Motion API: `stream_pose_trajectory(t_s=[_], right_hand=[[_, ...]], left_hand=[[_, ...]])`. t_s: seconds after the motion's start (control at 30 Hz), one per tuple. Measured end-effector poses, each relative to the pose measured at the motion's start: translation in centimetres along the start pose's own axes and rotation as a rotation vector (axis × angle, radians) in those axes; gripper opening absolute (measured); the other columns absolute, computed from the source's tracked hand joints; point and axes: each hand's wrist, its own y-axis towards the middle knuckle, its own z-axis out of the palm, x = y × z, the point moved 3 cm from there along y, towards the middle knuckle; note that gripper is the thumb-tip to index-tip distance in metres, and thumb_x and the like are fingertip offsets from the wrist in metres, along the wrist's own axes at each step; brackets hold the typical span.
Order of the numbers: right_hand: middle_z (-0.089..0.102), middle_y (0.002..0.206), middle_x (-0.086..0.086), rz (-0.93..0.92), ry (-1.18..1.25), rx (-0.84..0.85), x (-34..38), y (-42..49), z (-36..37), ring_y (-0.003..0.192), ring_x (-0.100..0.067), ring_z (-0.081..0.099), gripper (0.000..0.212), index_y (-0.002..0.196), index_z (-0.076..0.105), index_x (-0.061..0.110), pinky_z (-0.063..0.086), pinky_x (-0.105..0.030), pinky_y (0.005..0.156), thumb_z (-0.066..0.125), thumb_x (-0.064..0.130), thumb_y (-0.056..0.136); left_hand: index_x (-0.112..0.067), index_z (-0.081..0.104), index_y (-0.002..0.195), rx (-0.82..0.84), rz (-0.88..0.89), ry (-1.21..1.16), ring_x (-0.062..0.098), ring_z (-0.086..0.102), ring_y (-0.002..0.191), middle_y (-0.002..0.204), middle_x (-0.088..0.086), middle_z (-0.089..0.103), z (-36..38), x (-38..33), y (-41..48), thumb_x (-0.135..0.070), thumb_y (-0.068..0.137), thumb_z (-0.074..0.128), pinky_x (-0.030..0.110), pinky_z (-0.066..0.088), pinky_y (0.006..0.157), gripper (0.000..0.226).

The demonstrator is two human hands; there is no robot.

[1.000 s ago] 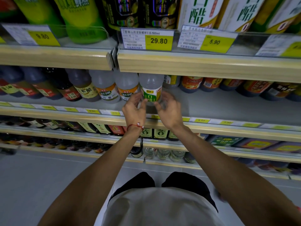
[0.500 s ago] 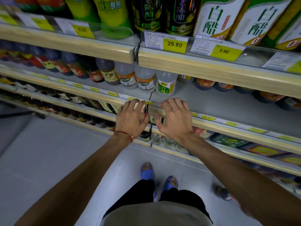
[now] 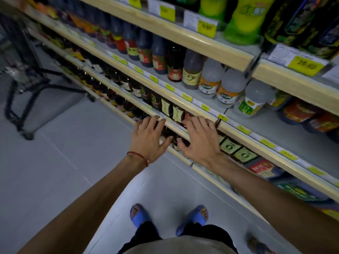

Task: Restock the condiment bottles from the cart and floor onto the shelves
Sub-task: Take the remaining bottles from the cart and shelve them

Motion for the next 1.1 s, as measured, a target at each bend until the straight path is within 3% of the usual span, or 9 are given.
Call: stream_pose_trajectory(t_s=[0.3,0.63,0.9,1.1], right_hand=[[0.066,0.113,0.001,-0.160,0.136,-0.068,17.7,6.0,4.6,0.111,-0.024,0.059,0.042,0.116,0.069,0.015,0.043,-0.042,0.099,0.065,0.046,0.087],[0.068,0.112,-0.001,-0.386,0.240,-0.042,33.9,13.3,8.6,0.111,-0.024,0.059,0.048,0.118,0.069,0.013,0.044,-0.043,0.101,0.065,0.047,0.084],[0.068,0.112,-0.002,-0.521,0.303,0.006,43.1,23.6,14.2,0.109,-0.026,0.061,0.047,0.116,0.069,0.014,0.045,-0.043,0.098,0.065,0.048,0.083],[0.069,0.107,-0.002,-0.609,0.359,0.021,49.9,34.7,18.4,0.103,-0.026,0.061,0.044,0.112,0.069,0.014,0.044,-0.042,0.092,0.063,0.048,0.085]], left_hand=[[-0.020,0.054,0.139,-0.002,-0.237,-0.002,0.032,0.055,0.123,0.139,0.008,0.057,-2.5,17.7,-8.5,-0.065,0.095,0.037,0.049,0.043,0.103,0.065],[-0.019,0.051,0.140,0.087,-0.412,0.074,0.031,0.055,0.123,0.143,0.009,0.054,-4.4,34.7,-15.3,-0.066,0.094,0.031,0.046,0.044,0.099,0.069],[-0.020,0.053,0.137,0.069,-0.598,0.099,0.029,0.057,0.118,0.137,0.006,0.056,-4.1,46.5,-15.3,-0.067,0.093,0.034,0.045,0.044,0.096,0.066],[-0.019,0.052,0.137,0.156,-0.616,0.152,0.028,0.057,0.118,0.136,0.006,0.057,-4.5,56.4,-11.3,-0.066,0.095,0.033,0.045,0.045,0.097,0.066]])
